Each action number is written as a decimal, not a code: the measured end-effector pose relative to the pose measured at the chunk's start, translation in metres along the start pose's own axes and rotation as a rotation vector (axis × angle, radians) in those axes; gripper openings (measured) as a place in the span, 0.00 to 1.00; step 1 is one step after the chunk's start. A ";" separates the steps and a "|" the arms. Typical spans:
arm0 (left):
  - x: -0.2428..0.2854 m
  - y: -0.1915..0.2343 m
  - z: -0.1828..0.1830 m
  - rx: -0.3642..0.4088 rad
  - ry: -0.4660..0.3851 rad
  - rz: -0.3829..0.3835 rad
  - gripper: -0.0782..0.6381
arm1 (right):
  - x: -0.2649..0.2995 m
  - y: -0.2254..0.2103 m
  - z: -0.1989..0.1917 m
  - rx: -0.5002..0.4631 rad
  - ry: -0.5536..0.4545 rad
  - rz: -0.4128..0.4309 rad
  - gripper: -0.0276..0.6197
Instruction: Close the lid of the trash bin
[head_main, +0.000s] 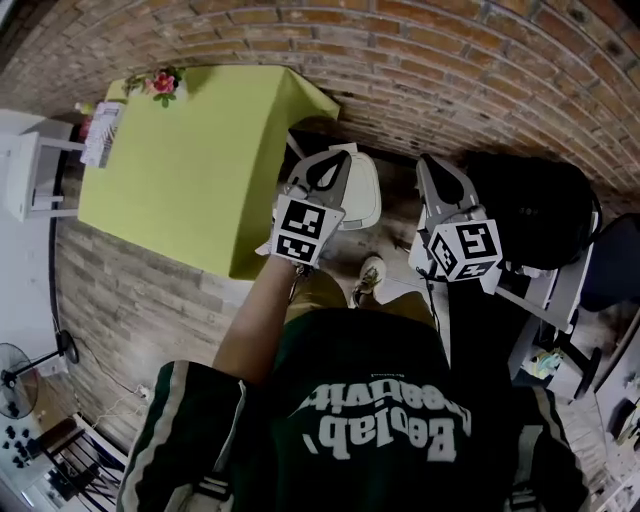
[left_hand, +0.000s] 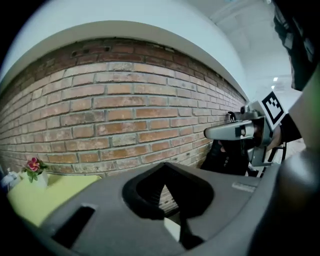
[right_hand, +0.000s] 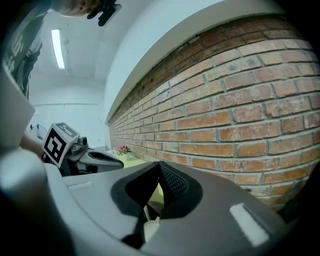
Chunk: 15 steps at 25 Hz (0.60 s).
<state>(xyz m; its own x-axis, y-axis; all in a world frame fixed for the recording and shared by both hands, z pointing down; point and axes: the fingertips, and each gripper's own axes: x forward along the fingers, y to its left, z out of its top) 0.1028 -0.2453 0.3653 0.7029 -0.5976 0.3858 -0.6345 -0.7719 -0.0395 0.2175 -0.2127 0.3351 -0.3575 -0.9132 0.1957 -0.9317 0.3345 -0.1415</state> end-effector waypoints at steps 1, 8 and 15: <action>-0.003 0.001 0.008 0.003 -0.015 0.005 0.12 | 0.000 0.002 0.005 -0.010 -0.007 0.005 0.06; -0.027 0.003 0.050 0.029 -0.102 0.042 0.12 | -0.001 0.010 0.031 -0.068 -0.035 0.028 0.06; -0.049 0.001 0.071 -0.007 -0.160 0.066 0.12 | -0.008 0.016 0.053 -0.112 -0.069 0.031 0.06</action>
<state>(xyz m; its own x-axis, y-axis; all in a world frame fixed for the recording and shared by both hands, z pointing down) 0.0908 -0.2320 0.2807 0.7012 -0.6746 0.2309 -0.6832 -0.7283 -0.0531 0.2092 -0.2126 0.2796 -0.3843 -0.9147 0.1249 -0.9231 0.3829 -0.0359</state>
